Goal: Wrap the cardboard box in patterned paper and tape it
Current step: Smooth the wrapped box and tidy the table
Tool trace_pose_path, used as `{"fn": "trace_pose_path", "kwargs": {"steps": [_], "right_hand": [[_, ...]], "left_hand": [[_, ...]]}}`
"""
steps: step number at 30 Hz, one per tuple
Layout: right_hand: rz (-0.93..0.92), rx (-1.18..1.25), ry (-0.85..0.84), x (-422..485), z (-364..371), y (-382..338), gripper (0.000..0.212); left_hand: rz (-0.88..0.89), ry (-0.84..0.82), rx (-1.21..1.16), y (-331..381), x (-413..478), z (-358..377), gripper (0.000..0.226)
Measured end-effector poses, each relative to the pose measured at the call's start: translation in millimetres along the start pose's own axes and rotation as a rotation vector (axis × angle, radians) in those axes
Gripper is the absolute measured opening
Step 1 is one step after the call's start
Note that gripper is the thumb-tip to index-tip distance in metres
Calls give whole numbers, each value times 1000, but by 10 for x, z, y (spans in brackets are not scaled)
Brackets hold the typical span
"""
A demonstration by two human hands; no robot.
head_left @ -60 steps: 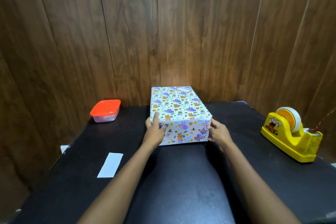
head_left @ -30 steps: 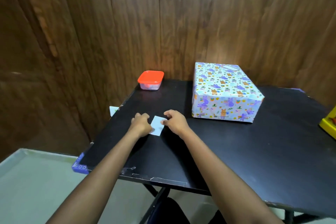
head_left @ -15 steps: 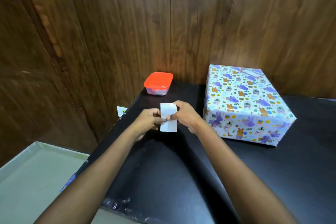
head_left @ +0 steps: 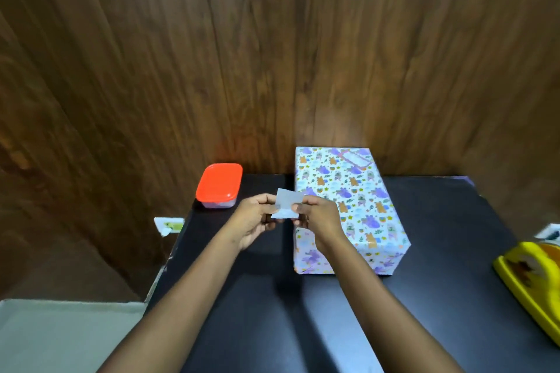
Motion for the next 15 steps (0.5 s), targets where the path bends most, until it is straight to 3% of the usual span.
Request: {"fn": "trace_pose_path", "kwargs": {"steps": [4,9,15], "right_hand": [[-88,-7,83,-125,-348,-489,30],[-212,-145,179,-353,-902,-1004,38],[-262,-102,282,-628,-1655,-1396,31]], "left_hand": [[-35,-123,-62,370,5,440,24],[-84,-293,-84,700,-27,1189,10],[76,-315,117,932,23,2088,24]]}}
Point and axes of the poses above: each hand's wrist, its own x-axis towards the middle knuckle, its own z-axis out of the palm, y = z × x, the point moved 8 cm from there along x, towards the middle knuckle, and after that the axes turned 15 degrees about x, right-handed, at the moved point
